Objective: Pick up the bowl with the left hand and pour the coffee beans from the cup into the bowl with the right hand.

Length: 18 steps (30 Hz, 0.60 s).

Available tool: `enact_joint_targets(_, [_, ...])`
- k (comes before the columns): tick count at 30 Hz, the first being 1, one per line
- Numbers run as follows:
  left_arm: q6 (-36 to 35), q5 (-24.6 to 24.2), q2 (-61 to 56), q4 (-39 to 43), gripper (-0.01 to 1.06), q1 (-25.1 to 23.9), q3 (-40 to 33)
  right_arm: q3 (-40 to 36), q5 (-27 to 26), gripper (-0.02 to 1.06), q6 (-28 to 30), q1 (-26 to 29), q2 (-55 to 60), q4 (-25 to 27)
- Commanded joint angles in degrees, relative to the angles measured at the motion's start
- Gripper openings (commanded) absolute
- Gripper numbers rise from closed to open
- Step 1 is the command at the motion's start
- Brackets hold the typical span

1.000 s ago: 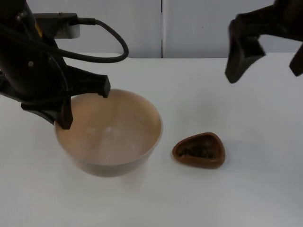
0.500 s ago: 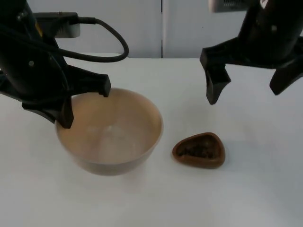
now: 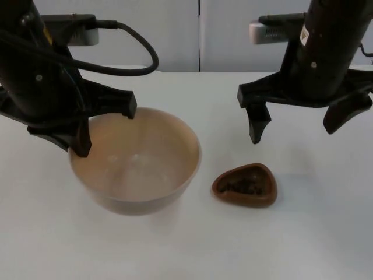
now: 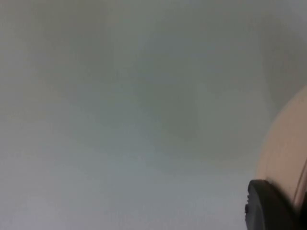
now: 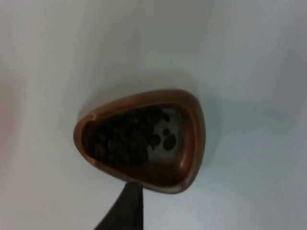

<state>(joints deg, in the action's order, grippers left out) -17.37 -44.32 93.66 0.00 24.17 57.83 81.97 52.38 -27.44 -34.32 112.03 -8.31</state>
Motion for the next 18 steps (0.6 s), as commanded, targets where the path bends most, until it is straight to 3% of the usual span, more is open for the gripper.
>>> enact_joint_targets(1, [-0.6,0.3,-0.5,-0.8,0.0,-0.2,0.0,0.4,-1.3,0.97,-0.3,-0.4,-0.1,-0.5])
enact_joint_targets(18, [-0.6,0.3,-0.5,-1.0,0.0,-0.2,0.0,0.4,-6.2,0.96,-0.3,-0.4,8.5,-0.6])
